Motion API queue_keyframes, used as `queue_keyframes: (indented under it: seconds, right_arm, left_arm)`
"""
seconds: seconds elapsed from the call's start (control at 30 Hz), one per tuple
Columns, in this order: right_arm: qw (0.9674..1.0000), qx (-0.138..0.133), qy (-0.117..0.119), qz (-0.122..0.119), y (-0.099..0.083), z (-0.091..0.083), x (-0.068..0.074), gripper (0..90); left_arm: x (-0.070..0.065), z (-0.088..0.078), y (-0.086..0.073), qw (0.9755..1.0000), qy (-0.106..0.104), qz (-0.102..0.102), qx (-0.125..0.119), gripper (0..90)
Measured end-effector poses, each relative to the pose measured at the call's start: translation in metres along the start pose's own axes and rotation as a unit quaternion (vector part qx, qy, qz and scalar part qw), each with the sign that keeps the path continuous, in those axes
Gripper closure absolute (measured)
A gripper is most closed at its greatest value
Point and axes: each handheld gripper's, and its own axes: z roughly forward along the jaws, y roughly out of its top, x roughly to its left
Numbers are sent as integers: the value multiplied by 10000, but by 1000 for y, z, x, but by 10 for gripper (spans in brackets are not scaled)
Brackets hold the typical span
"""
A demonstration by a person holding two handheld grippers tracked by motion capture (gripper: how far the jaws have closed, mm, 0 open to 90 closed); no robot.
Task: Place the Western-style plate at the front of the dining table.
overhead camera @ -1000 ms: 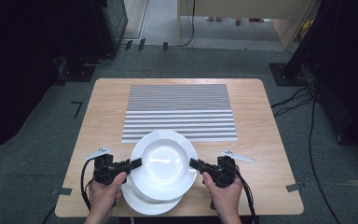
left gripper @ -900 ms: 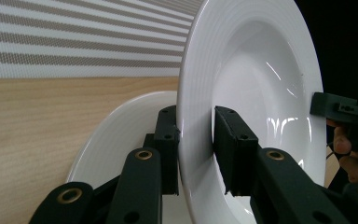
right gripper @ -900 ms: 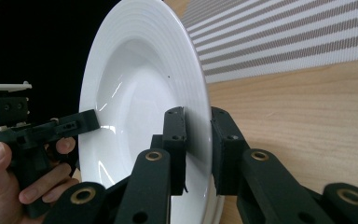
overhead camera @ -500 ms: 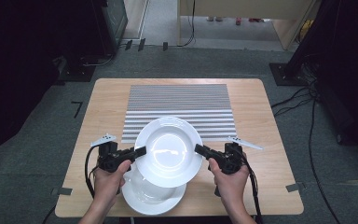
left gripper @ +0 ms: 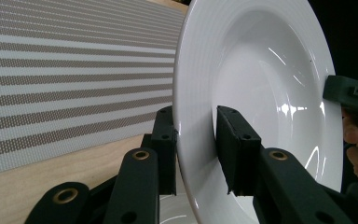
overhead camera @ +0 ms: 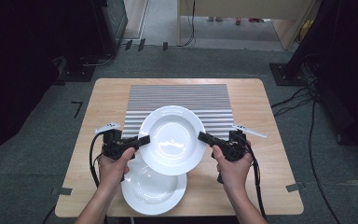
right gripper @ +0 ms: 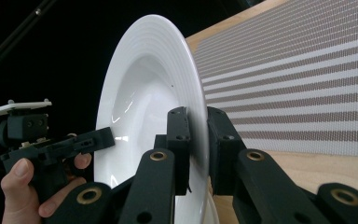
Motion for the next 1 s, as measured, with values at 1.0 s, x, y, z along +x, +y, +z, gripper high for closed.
queue_keyframes:
  seconds: [1.0]
  right_arm:
    - [9998,-10,86,163,47,29,-25,823]
  left_arm:
    - [14,32,38,9997,28,-178,-132,708]
